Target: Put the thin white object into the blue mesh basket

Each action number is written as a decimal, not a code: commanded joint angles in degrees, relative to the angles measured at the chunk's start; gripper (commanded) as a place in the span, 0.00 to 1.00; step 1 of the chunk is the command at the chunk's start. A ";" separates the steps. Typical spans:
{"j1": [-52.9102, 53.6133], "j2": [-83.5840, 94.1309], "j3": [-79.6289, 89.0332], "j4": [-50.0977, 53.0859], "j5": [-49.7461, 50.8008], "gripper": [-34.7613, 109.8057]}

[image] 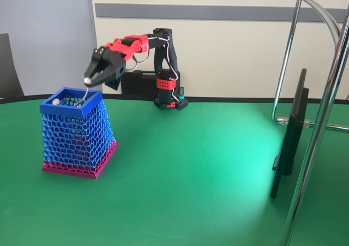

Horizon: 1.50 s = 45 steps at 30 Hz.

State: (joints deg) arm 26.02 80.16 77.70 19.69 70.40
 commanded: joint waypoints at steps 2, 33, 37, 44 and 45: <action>1.41 3.43 1.23 -1.41 -0.79 0.24; 8.35 29.62 20.21 -5.36 -23.38 0.36; 5.36 39.46 28.21 -6.50 -35.24 0.31; 1.49 52.56 43.07 -8.44 -53.35 0.24; 0.88 54.14 45.44 -9.05 -55.72 0.24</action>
State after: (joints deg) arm 28.12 129.81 120.23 12.30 18.81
